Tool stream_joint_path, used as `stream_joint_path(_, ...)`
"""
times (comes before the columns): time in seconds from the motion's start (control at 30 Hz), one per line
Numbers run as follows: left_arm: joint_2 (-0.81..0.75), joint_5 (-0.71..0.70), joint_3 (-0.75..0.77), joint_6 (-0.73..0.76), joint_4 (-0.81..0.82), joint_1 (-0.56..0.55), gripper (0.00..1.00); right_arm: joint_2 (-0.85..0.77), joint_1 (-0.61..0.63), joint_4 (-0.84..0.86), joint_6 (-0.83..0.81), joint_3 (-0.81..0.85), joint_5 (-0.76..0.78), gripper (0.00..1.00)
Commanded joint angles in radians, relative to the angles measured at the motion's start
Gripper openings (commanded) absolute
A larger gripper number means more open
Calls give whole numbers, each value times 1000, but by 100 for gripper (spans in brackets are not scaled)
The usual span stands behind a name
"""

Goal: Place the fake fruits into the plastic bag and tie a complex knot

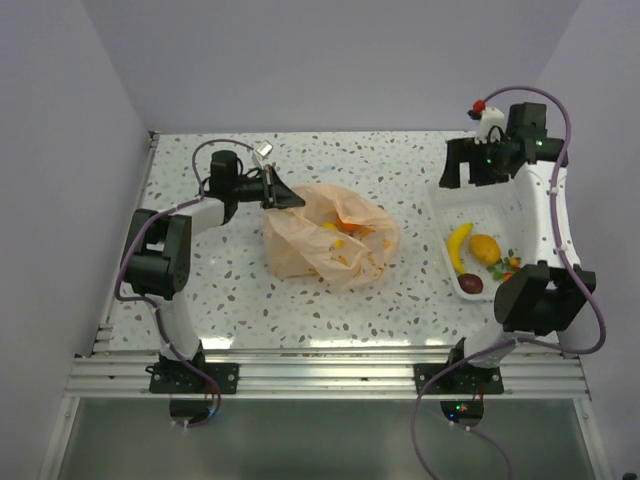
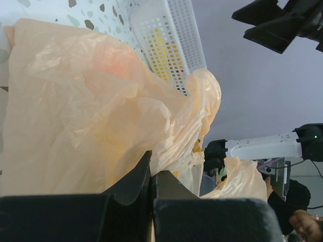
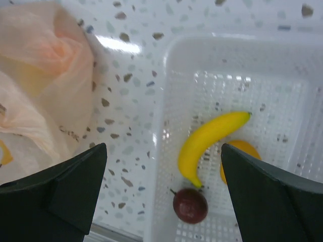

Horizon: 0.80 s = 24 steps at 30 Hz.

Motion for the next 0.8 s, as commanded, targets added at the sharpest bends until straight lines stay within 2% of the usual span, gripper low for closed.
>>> stream_joint_path(0.0,-61,-19,31,109,-87,9,0,55,-128,-271,-106,5,-22,98)
stream_joint_path(0.07,-65,-22,29,130,-108,9,0,57,-155,-272,-190,-41,63,98)
stream_joint_path(0.1,-65,-21,31,134,-113,9,0,52,-158,-244,-216,-65,160,99)
stream_joint_path(0.2,-55,-19,54,167,-159,9,0,32,-158,-123,-252,-215,313,98)
stream_joint_path(0.57,-56,-18,74,203,-216,9,0,220,-158,87,-253,-314,466,99)
stream_joint_path(0.77,-55,-15,75,209,-223,9,0,284,-158,135,-243,-344,473,97)
